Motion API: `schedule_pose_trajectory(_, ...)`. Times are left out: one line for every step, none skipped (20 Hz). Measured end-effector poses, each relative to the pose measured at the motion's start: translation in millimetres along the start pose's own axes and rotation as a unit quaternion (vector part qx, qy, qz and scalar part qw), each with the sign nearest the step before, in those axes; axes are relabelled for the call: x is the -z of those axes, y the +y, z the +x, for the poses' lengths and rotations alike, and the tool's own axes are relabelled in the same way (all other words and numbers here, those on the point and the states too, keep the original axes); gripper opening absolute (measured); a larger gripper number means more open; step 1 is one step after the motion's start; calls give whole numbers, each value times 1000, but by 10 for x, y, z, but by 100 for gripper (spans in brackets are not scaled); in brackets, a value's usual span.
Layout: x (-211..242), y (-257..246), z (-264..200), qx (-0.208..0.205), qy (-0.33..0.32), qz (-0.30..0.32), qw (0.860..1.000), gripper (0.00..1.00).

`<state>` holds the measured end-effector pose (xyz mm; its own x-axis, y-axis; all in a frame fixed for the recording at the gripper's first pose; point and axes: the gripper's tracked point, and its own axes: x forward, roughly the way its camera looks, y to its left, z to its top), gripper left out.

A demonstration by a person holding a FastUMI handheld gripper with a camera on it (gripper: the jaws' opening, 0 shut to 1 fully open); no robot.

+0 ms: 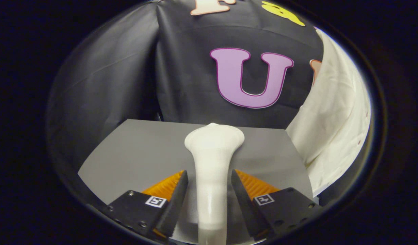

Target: Iron the clothes twice with a garment steamer, once on the left side and once on the right side.

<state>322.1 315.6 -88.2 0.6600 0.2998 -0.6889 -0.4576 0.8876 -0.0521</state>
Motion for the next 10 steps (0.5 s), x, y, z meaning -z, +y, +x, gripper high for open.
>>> schedule_pose_trajectory(31, -12, 10, 4, 6, 2, 1000, 75)
schedule_pose_trajectory(32, -39, -99, 6, 20, 11, 1000, 67)
schedule_pose_trajectory(71, -77, 29, 5, 15, 18, 1000, 59)
schedule_pose_trajectory(89, -72, 51, 2, 19, 17, 1000, 51)
schedule_pose_trajectory(79, -50, 9, -2, 18, 17, 1000, 43)
schedule_pose_trajectory(64, -29, 29, -9, 16, 20, 1000, 43)
schedule_pose_trajectory(82, -9, 24, -14, 18, 28, 999, 43)
schedule_pose_trajectory(68, 7, 24, -24, 18, 25, 999, 43)
schedule_pose_trajectory(66, 19, -3, -30, 16, 30, 999, 43)
schedule_pose_trajectory(15, 29, -24, -35, 0, 27, 999, 43)
